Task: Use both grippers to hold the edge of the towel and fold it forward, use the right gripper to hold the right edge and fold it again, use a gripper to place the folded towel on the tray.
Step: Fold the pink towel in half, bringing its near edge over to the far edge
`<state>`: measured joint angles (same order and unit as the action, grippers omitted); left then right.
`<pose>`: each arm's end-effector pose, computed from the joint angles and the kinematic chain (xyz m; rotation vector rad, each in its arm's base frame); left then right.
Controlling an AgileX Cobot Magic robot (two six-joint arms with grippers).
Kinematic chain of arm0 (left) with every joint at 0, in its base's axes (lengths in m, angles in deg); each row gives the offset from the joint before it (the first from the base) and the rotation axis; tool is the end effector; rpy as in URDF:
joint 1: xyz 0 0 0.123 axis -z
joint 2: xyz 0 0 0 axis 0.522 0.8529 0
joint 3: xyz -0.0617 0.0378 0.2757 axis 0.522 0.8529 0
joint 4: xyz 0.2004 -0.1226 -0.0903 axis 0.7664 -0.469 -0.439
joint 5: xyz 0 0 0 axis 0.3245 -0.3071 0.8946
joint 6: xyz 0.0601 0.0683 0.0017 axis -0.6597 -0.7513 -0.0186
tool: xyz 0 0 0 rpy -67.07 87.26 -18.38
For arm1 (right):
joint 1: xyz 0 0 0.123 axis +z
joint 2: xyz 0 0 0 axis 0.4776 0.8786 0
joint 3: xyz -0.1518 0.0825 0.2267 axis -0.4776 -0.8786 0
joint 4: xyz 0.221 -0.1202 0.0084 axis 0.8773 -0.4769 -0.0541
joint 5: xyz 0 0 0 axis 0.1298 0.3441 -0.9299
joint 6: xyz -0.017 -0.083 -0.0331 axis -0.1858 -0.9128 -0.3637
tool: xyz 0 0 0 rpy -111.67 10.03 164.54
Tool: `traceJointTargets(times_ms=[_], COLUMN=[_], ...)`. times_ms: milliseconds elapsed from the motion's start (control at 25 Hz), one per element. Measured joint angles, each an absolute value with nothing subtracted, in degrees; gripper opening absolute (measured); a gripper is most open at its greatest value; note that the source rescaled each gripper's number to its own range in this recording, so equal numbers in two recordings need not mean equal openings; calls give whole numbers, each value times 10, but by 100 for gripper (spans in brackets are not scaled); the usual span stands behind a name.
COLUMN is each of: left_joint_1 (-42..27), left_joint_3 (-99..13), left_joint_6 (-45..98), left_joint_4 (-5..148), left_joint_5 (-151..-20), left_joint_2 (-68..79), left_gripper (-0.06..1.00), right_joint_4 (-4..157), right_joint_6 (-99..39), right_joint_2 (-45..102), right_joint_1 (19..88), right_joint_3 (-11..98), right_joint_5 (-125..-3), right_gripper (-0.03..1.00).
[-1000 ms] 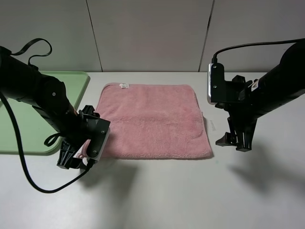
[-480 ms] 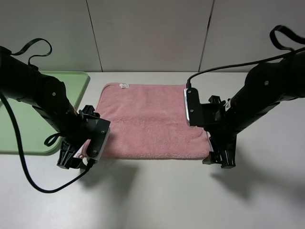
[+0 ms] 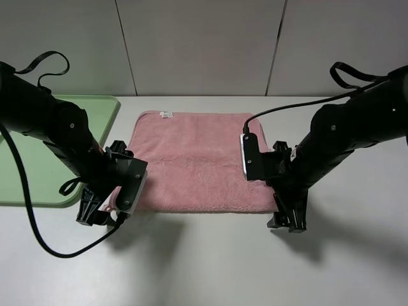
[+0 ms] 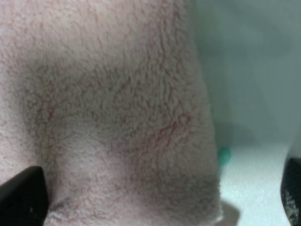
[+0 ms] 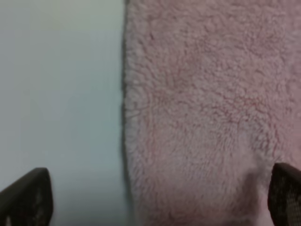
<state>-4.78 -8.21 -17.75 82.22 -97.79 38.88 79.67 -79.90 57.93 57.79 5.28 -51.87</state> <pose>0.2671 -0.1355 0.0986 2.2402 1.7779 0.1658 0.2418 0.1426 0.1066 -2.0821 2.0142 -0.0008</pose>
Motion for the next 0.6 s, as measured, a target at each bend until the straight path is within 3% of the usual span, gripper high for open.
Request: traceJointTargets(times_ms=[600], left_joint_1=[-48], left_joint_3=[-82], left_joint_6=[-177], left_joint_4=[822], left_joint_5=[-977], left_joint_2=[389], left_gripper=[100], right_joint_4=[797], right_joint_6=[-799], right_joint_2=[607], right_joint_1=[578], right_joint_3=[53], right_joint_5=[-528], right_gripper=[100])
